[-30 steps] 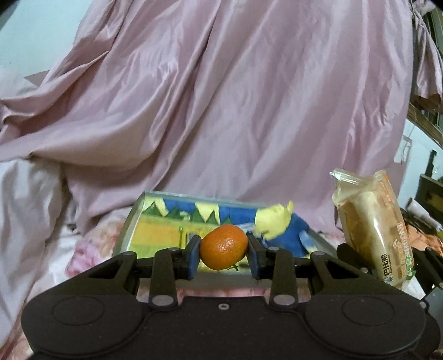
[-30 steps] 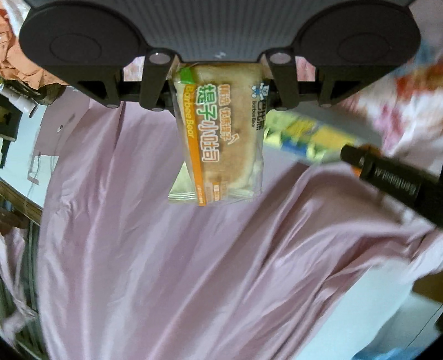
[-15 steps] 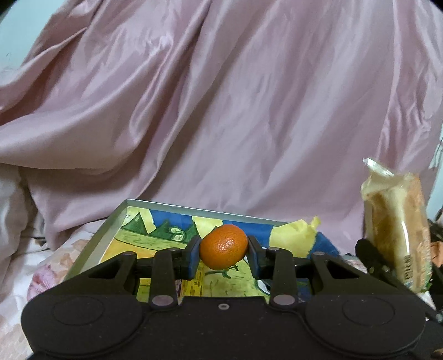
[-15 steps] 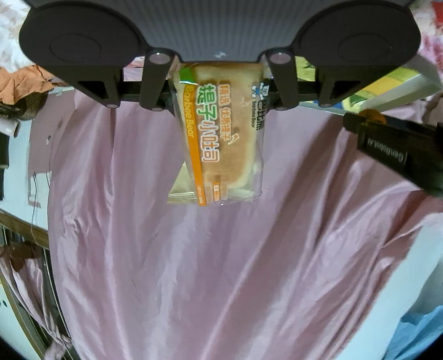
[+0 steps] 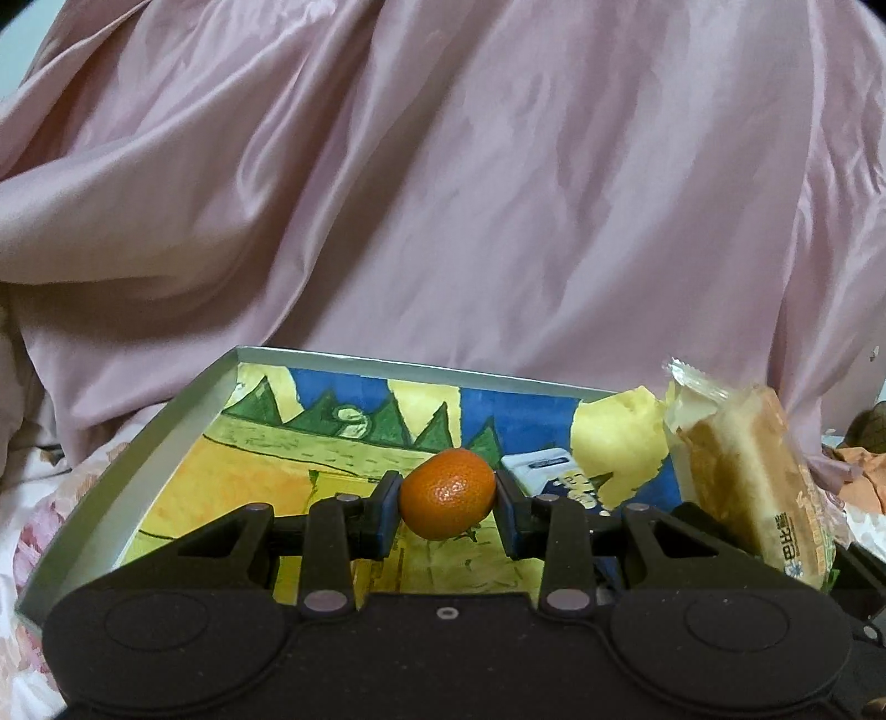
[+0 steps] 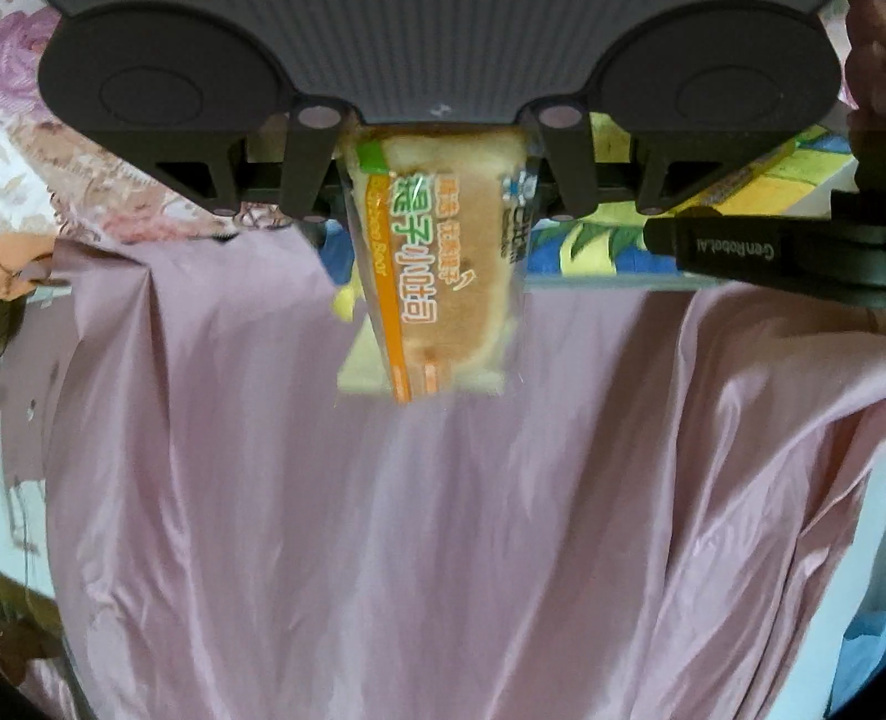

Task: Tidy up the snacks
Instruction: 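Carry the orange and bread loaf to the tray and release them inside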

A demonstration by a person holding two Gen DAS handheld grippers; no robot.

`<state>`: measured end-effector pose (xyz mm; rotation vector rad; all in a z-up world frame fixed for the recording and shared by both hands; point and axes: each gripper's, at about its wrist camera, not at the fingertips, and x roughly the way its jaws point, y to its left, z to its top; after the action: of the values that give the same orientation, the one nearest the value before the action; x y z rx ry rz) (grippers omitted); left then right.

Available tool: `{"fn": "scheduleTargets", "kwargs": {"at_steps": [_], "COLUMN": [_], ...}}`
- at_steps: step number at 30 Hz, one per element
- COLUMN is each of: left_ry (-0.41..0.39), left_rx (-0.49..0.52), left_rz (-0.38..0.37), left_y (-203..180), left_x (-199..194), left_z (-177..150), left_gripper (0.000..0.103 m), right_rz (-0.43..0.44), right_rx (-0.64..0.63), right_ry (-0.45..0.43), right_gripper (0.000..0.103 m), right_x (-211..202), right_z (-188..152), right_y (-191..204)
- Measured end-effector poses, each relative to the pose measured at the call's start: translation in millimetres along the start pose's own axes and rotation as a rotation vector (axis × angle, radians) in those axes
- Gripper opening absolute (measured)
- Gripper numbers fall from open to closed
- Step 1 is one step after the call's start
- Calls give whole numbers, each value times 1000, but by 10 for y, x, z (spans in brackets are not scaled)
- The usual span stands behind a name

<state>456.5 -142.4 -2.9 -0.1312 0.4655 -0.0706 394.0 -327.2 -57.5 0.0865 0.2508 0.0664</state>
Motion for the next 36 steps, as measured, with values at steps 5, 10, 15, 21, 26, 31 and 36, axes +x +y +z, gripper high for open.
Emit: {"fn": "scheduleTargets", "kwargs": {"at_steps": [5,10,15,21,26,31,36], "left_ry": [24,49,81,79,34,-16,-74], "left_rx": [-15,-44,-58,-62,-57,-64,-92], "left_rz": [2,-3,-13,-27,-7,0,8], "left_y": [26,55,77,104,139,174,220], "left_x": [31,59,78,5,-175,-419,-724], "left_z": [7,10,-12,12,115,242,353], "left_gripper": [37,37,38,56,77,94,102], "right_rz": [22,39,38,39,31,13,-12], "right_rx": [21,27,26,27,5,-22,-32], "right_ry": [31,53,60,60,36,-11,-66], "right_gripper": [54,54,55,62,75,87,96], "right_x": [37,82,95,95,54,-79,-298], "right_z": [-16,29,18,34,68,157,297], "right_y": [-27,-43,-38,-19,-5,38,75]}}
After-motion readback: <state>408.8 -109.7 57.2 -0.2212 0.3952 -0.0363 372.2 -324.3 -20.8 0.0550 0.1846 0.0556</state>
